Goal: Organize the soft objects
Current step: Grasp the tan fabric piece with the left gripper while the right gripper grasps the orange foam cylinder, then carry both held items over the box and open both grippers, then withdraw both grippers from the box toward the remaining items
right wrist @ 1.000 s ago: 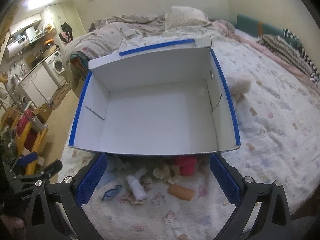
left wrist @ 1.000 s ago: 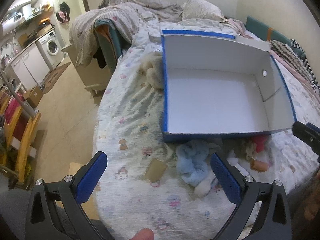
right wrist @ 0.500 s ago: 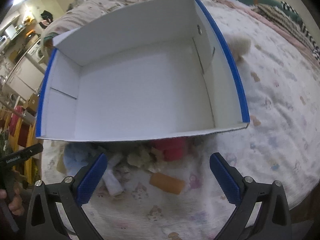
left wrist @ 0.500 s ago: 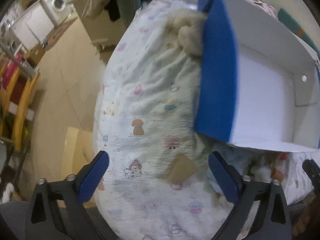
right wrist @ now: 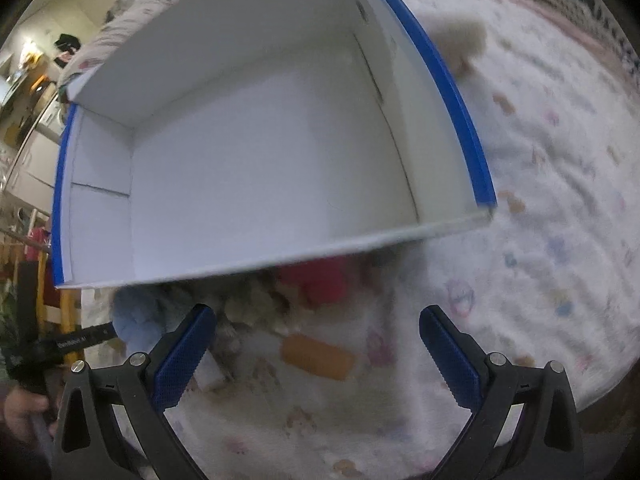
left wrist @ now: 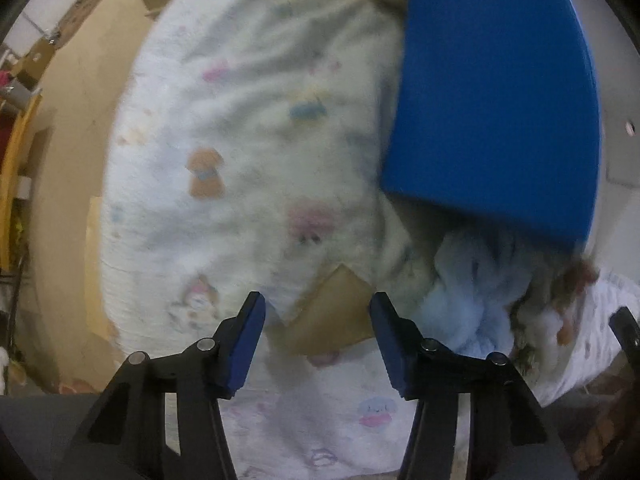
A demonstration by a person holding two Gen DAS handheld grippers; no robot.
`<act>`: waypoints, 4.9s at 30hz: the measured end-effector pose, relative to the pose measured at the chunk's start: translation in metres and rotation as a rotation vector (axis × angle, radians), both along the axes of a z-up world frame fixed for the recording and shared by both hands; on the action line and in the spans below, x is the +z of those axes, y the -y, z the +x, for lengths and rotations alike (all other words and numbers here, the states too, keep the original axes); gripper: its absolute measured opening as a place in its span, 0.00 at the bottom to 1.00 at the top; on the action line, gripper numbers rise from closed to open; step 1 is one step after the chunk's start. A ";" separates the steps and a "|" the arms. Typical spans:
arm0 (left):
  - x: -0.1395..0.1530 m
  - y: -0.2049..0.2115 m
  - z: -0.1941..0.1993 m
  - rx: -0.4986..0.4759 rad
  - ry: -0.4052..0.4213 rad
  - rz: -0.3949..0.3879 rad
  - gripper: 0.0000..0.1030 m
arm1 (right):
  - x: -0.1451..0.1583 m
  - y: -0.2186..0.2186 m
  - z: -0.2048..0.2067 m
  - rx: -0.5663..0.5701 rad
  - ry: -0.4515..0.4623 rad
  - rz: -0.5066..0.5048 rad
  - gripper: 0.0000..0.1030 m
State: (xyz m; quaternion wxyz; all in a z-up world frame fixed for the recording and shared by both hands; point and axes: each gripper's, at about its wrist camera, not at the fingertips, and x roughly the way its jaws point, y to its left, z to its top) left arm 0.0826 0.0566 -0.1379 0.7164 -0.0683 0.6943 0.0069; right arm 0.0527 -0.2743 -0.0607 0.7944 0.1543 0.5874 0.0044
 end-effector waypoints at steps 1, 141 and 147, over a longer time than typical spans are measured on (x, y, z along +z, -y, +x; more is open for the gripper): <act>-0.001 0.002 -0.001 -0.014 0.004 0.009 0.50 | -0.005 0.004 -0.001 -0.004 -0.029 0.012 1.00; 0.135 0.100 0.025 -0.158 0.589 0.111 0.62 | 0.060 -0.024 0.057 0.131 0.258 0.021 0.93; 0.147 0.087 0.006 -0.141 0.605 0.134 0.62 | 0.075 -0.021 0.039 0.115 0.285 0.015 0.93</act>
